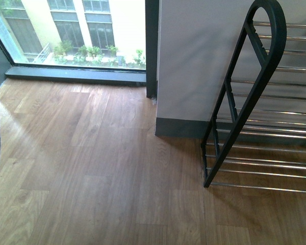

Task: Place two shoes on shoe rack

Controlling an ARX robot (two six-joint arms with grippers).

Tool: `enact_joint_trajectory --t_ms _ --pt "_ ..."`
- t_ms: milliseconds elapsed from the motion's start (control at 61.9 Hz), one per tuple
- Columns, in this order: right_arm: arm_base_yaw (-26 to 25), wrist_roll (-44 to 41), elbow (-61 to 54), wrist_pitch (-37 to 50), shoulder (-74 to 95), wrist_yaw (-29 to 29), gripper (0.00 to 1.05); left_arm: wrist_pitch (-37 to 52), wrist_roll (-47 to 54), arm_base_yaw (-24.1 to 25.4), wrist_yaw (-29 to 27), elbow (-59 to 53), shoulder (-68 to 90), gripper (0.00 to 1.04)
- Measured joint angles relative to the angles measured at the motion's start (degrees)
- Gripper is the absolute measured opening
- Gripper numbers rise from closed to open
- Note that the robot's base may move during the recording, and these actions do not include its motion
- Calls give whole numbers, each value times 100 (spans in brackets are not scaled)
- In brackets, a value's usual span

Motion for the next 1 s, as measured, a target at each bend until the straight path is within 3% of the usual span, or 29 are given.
enact_joint_trajectory --t_ms 178,501,631,792,889,1002 --pt "-94 223 -994 417 -1283 -350 95 2 0 0 0 0 0 2" --pt "-339 361 -3217 1058 -3849 -483 95 0 0 0 0 0 0 2" --pt "-691 688 -3838 1971 -3910 -212 95 2 0 0 0 0 0 2" --pt "-743 774 -3932 2068 -3829 -223 95 0 0 -2 2 0 0 2" --pt "-710 223 -4019 2072 -3963 -925 81 0 0 0 -4 0 0 2" --pt "-308 -186 -4301 1867 -4395 -750 64 0 2 -2 7 0 0 2"
